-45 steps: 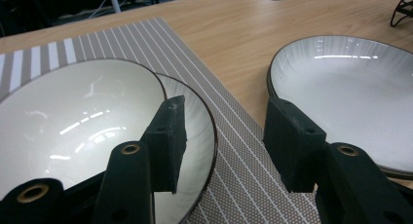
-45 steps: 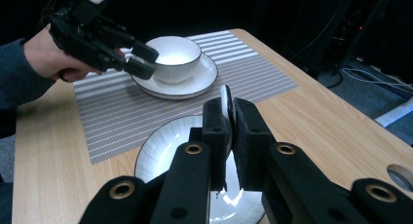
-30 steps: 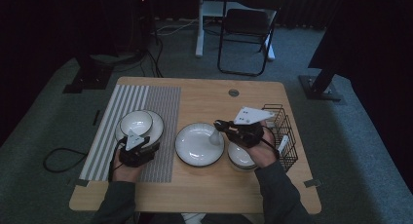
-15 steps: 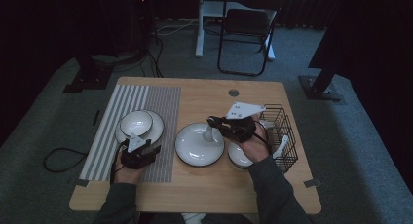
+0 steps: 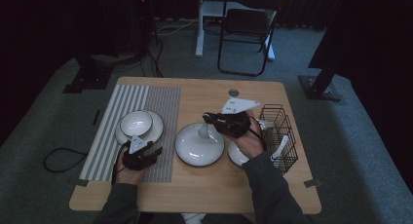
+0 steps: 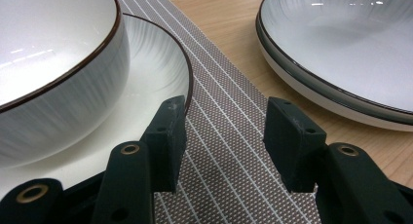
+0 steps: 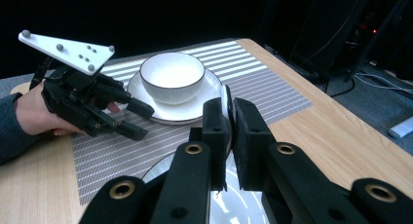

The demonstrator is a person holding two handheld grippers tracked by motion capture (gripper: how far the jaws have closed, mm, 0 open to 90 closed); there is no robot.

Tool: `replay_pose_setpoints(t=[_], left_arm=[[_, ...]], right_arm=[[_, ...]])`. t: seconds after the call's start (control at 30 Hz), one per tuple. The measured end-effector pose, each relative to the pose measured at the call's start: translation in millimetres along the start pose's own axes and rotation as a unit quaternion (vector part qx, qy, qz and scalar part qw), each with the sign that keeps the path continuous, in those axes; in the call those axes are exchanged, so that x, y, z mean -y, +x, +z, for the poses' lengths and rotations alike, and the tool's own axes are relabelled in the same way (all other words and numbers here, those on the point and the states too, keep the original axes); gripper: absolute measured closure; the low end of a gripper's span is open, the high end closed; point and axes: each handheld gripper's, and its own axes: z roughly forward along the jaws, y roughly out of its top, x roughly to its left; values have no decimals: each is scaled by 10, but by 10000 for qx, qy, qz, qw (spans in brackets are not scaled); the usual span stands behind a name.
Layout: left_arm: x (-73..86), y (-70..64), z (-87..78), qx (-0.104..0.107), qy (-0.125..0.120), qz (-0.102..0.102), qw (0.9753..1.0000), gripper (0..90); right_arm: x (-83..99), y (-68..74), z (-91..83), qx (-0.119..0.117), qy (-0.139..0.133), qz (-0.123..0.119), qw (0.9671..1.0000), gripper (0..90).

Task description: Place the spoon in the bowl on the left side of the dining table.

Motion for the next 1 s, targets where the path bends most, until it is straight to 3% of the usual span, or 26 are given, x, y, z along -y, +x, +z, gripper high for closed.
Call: replay_pose_setpoints(t=[0.5, 1.0], left_arm=[[32, -8, 35, 90, 68, 27, 9999, 516], [66, -37, 36, 155, 124, 63, 9998, 514]], right_arm=[[-107, -34, 172, -66, -14, 30, 10000, 845], [-218, -21, 315, -161, -33, -93, 9998, 846]])
